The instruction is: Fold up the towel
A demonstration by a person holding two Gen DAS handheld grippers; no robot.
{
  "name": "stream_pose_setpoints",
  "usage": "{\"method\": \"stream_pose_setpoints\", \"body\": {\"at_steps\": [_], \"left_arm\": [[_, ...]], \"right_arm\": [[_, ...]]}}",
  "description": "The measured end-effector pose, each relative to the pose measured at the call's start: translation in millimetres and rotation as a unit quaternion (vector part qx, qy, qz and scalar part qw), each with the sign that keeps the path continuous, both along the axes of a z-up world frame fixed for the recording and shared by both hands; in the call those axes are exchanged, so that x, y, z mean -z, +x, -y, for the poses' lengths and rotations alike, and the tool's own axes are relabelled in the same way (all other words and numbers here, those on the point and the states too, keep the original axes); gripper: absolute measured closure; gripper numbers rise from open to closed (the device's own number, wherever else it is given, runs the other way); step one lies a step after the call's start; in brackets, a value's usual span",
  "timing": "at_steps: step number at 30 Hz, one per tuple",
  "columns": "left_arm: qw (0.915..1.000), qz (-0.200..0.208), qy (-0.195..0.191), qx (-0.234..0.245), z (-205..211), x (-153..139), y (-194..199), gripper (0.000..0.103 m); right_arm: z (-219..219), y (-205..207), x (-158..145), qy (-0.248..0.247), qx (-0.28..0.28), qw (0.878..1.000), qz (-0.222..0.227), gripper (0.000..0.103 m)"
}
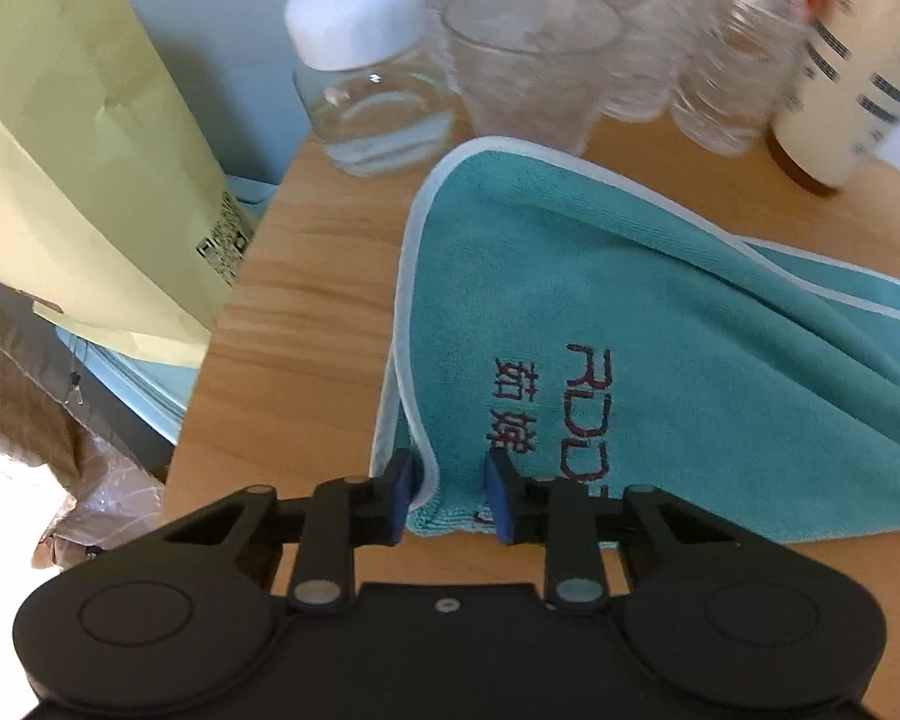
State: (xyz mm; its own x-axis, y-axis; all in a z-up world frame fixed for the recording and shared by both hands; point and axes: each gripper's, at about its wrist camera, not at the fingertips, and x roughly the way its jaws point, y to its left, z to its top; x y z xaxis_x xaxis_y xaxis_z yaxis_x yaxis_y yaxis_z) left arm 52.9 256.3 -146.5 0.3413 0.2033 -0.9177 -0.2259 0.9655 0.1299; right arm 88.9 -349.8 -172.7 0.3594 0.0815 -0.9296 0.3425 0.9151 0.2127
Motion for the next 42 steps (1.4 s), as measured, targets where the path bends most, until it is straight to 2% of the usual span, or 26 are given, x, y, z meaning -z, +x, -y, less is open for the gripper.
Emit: {"method": "stream_pose_setpoints", "body": {"at_steps": [4, 11, 17, 19, 21, 23, 25, 26, 29, 33, 40, 42], "left_arm": [[0.9999, -0.010, -0.007, 0.006, 4, 1, -11, 0.079], [0.9984, -0.035, 0.007, 0.044, 20, 1, -42, 0.079], [0.9967, -0.052, 0.016, 0.060, 26, 0, -51, 0.079], [0.9965, -0.053, 0.013, 0.064, 27, -4, -50, 0.077], [0.9961, -0.050, 0.015, 0.071, 27, -8, -49, 0.060], [0.9959, -0.044, 0.016, 0.077, 23, -13, -47, 0.060], [0.9958, -0.044, 0.000, 0.080, 17, -16, -45, 0.060], [0.9956, -0.045, -0.009, 0.081, 15, -17, -44, 0.060], [0.9954, -0.037, -0.017, 0.087, 11, -20, -44, 0.057], [0.9945, -0.039, -0.049, 0.085, 2, -16, -41, 0.054], [0.9923, -0.044, -0.082, 0.082, -4, -12, -33, 0.054], [0.9916, -0.044, -0.088, 0.083, -4, -11, -31, 0.056]], "right_arm": [[2, -22, -2, -0.013, -0.003, 1.000, -0.006, 0.099], [7, -68, -6, -0.024, -0.006, 1.000, -0.019, 0.099], [13, -94, -6, -0.029, -0.003, 0.999, -0.024, 0.098], [10, -95, -9, -0.045, -0.015, 0.999, -0.021, 0.090], [5, -94, -19, -0.075, -0.052, 0.996, -0.013, 0.071], [1, -93, -27, -0.092, -0.083, 0.992, -0.012, 0.065], [-1, -89, -40, -0.105, -0.135, 0.985, -0.005, 0.062], [0, -88, -43, -0.105, -0.140, 0.984, -0.008, 0.059], [4, -84, -47, -0.096, -0.159, 0.983, -0.006, 0.059], [5, -86, -42, -0.078, -0.206, 0.975, -0.010, 0.059], [13, -75, -28, -0.067, -0.209, 0.975, -0.023, 0.060], [12, -71, -25, -0.051, -0.211, 0.976, -0.034, 0.065]]}}
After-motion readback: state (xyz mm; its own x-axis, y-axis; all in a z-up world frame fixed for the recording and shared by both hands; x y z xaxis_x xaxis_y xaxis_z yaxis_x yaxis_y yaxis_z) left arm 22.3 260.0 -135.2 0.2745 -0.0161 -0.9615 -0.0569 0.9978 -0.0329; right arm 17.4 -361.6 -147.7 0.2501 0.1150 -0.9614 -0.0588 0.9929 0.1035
